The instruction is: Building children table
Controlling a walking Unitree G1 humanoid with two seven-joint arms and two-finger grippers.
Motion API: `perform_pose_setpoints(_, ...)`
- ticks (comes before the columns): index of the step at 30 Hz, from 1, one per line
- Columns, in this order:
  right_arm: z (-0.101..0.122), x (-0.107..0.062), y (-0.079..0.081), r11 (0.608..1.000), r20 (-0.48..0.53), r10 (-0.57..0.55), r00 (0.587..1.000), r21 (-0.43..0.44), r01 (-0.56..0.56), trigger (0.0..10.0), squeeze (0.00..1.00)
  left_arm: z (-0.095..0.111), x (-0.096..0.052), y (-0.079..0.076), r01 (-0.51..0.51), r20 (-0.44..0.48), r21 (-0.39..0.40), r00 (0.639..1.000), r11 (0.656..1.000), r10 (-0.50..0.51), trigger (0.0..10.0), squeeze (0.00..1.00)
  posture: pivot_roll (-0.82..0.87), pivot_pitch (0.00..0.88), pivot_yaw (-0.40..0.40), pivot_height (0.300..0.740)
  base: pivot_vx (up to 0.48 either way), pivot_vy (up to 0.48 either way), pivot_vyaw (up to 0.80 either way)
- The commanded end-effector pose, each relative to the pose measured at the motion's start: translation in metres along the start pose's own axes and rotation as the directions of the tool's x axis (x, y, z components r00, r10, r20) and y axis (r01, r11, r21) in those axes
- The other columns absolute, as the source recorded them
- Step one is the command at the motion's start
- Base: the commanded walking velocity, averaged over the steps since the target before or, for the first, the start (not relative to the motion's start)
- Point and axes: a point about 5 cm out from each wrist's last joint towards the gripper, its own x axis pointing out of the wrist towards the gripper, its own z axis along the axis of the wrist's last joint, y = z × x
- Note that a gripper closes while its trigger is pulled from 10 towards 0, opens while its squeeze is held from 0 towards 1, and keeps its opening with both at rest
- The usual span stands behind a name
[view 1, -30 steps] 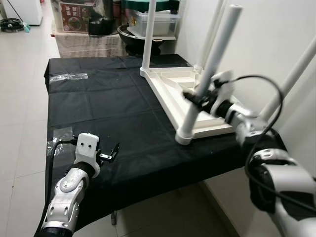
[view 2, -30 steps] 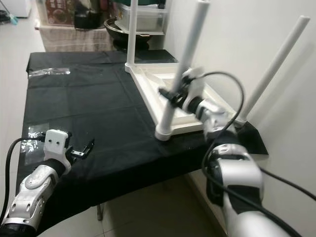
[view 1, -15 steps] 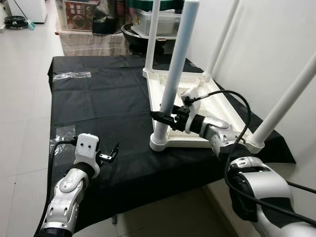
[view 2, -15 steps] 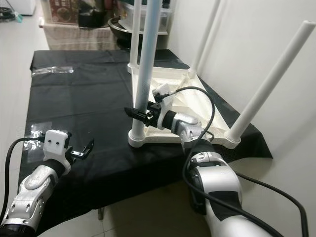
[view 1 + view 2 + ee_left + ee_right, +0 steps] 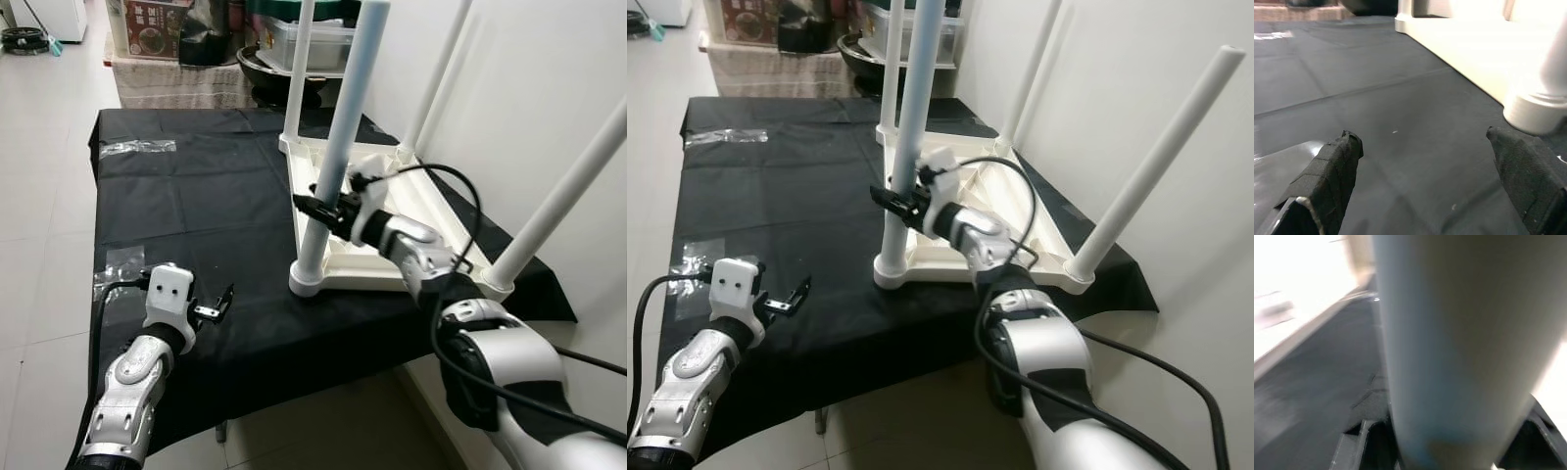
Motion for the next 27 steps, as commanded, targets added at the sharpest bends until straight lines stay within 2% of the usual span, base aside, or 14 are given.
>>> perform_pose_setpoints(1, -0.04, -0.023, -0.064, 0.877, -0.171, -0.473, 0.864, -0.003, 0.48, 0.0, 0.0, -0.002, -0.004, 0.001, -0.008, -0.005, 0.004, 1.0, 1.0, 0.008, 10.0, 0.0, 0.1, 0.0, -0.175, 0.74, 0.0, 0.0, 0.0)
perform_pose_setpoints(3, -0.044, -0.029, -0.073, 0.819, -0.187, -0.563, 0.805, 0.001, 0.573, 0.0, 0.0, -0.003, -0.003, 0.0, -0.008, -0.005, 0.003, 1.0, 1.0, 0.008, 10.0, 0.0, 0.1, 0.0, -0.175, 0.74, 0.0, 0.0, 0.0)
perform_pose_setpoints(4, -0.05, -0.037, -0.082, 0.735, -0.156, -0.671, 0.725, -0.015, 0.678, 0.0, 0.0, -0.002, -0.002, -0.001, -0.006, -0.006, 0.001, 1.0, 1.0, 0.006, 10.0, 0.0, 0.09, 0.0, -0.165, 0.74, 0.0, 0.0, 0.0)
perform_pose_setpoints(8, -0.063, -0.044, -0.072, 0.702, -0.129, -0.706, 0.697, 0.011, 0.713, 0.0, 0.0, 0.0, 0.0, -0.004, 0.007, -0.004, -0.004, 1.0, 1.0, -0.007, 10.0, 0.0, 0.08, 0.0, -0.141, 0.74, 0.0, 0.0, 0.0)
perform_pose_setpoints(9, -0.067, -0.047, -0.065, 0.706, -0.132, -0.7, 0.702, 0.02, 0.708, 2.3, 0.0, 0.001, 0.002, -0.005, 0.013, -0.003, -0.006, 1.0, 1.0, -0.013, 10.0, 0.0, 0.07, 0.0, -0.138, 0.74, 0.0, 0.0, 0.0)
perform_pose_setpoints(10, -0.069, -0.047, -0.059, 0.728, -0.146, -0.675, 0.723, 0.026, 0.685, 9.2, 0.0, 0.001, 0.002, -0.005, 0.018, -0.003, -0.006, 1.0, 1.0, -0.018, 10.0, 0.0, 0.07, 0.0, -0.138, 0.74, 0.0, 0.0, 0.0)
perform_pose_setpoints(14, -0.053, -0.04, -0.053, 0.805, -0.097, -0.585, 0.805, 0.058, 0.591, 10.0, 0.0, 0.001, 0.004, -0.005, 0.022, -0.005, -0.004, 1.0, 1.0, -0.022, 10.0, 0.0, 0.06, 0.0, -0.13, 0.74, 0.0, 0.0, 0.0)
perform_pose_setpoints(15, -0.034, -0.038, -0.058, 0.829, -0.008, -0.554, 0.832, 0.08, 0.553, 10.0, 0.65, 0.0, 0.004, -0.004, 0.024, -0.006, -0.003, 1.0, 1.0, -0.024, 10.0, 0.0, 0.06, 0.0, -0.129, 0.74, 0.0, 0.0, 0.0)
perform_pose_setpoints(17, -0.02, -0.038, -0.061, 0.832, 0.052, -0.553, 0.831, 0.089, 0.548, 10.0, 0.65, 0.0, 0.004, -0.004, 0.024, -0.006, -0.002, 1.0, 1.0, -0.024, 10.0, 0.0, 0.06, 0.0, -0.129, 0.74, 0.0, 0.0, 0.0)
perform_pose_setpoints(18, -0.007, -0.037, -0.068, 0.836, 0.076, -0.548, 0.833, 0.093, 0.541, 10.0, 1.0, 0.0, 0.004, -0.004, 0.025, -0.007, -0.002, 1.0, 1.0, -0.025, 10.0, 0.0, 0.06, 0.0, -0.129, 0.74, 0.0, 0.0, 0.0)
perform_pose_setpoints(20, 0.018, -0.035, -0.079, 0.863, 0.107, -0.505, 0.857, 0.06, 0.501, 10.0, 0.97, 0.0, 0.003, -0.004, 0.024, -0.007, -0.001, 1.0, 1.0, -0.024, 10.0, 0.0, 0.06, 0.0, -0.129, 0.74, 0.0, 0.0, 0.0)
perform_pose_setpoints(21, 0.032, -0.035, -0.084, 0.898, 0.121, -0.44, 0.89, 0.077, 0.433, 10.0, 0.0, 0.0, 0.003, -0.003, 0.025, -0.008, 0.0, 1.0, 1.0, -0.025, 10.0, 0.0, 0.05, 0.0, -0.127, 0.74, 0.0, 0.0, 0.0)
perform_pose_setpoints(26, 0.056, -0.035, -0.088, 0.966, 0.183, -0.258, 0.948, 0.064, 0.251, 10.0, 0.0, -0.001, 0.003, -0.003, 0.026, -0.01, 0.001, 1.0, 1.0, -0.026, 10.0, 0.0, 0.05, 0.0, -0.127, 0.74, 0.0, 0.0, 0.0)
perform_pose_setpoints(27, 0.068, -0.037, -0.084, 0.996, 0.213, -0.088, 0.973, 0.036, 0.082, 10.0, 0.0, -0.001, 0.003, -0.002, 0.026, -0.01, 0.002, 1.0, 1.0, -0.026, 10.0, 0.0, 0.06, 0.0, -0.13, 0.74, 0.0, 0.0, 0.0)
